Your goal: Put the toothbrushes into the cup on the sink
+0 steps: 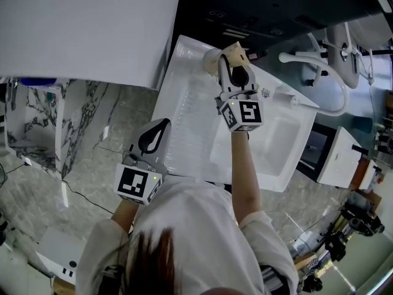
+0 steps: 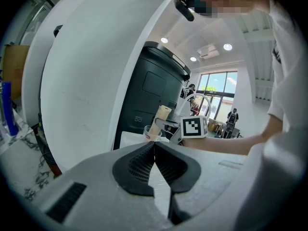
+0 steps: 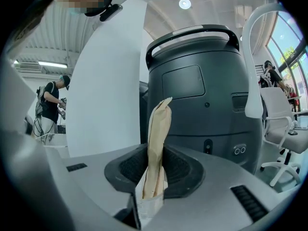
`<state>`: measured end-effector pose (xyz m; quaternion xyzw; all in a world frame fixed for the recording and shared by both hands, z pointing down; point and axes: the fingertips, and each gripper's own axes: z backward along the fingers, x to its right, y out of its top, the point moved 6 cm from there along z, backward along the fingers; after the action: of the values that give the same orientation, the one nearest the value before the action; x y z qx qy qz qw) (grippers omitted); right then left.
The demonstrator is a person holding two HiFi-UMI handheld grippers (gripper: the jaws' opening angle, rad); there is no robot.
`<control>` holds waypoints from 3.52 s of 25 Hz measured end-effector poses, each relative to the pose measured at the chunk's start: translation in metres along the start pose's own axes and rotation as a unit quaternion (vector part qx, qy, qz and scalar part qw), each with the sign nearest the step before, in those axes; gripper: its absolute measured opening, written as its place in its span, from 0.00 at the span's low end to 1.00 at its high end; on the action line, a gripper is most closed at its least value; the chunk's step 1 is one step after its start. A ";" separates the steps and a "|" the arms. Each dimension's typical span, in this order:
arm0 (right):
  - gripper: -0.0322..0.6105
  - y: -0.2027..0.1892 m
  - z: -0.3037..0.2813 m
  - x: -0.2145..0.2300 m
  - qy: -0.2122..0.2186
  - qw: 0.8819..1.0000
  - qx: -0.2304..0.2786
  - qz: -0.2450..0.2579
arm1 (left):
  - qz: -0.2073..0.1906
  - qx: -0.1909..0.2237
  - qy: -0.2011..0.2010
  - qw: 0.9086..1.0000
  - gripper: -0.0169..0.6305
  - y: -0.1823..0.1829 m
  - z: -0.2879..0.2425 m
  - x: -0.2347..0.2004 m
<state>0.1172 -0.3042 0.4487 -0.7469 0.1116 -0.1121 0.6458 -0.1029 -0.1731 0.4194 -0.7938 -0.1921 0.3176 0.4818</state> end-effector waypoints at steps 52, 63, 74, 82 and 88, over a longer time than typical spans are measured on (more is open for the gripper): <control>0.38 0.090 0.054 -0.012 0.083 0.993 0.088 0.006 | -0.017 0.043 -0.001 0.999 0.05 0.016 0.010 0.040; 0.18 0.147 0.101 -0.023 0.077 0.989 0.125 0.016 | -0.035 0.068 -0.008 0.997 0.05 0.031 0.023 0.058; 0.10 0.193 0.178 -0.039 0.053 0.986 0.156 0.008 | -0.057 0.093 -0.008 0.994 0.05 0.052 0.038 0.066; 0.08 0.208 0.250 -0.034 0.002 0.989 0.145 0.027 | -0.083 0.101 -0.017 0.991 0.05 0.067 0.049 0.071; 0.07 0.196 0.297 -0.029 -0.044 0.991 0.129 0.017 | -0.091 0.102 -0.022 0.990 0.05 0.068 0.054 0.077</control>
<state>0.1781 -0.0441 0.2125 -0.6595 0.0802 -0.0817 0.7429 -0.0840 -0.1229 0.3160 -0.7122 -0.2408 0.3081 0.5830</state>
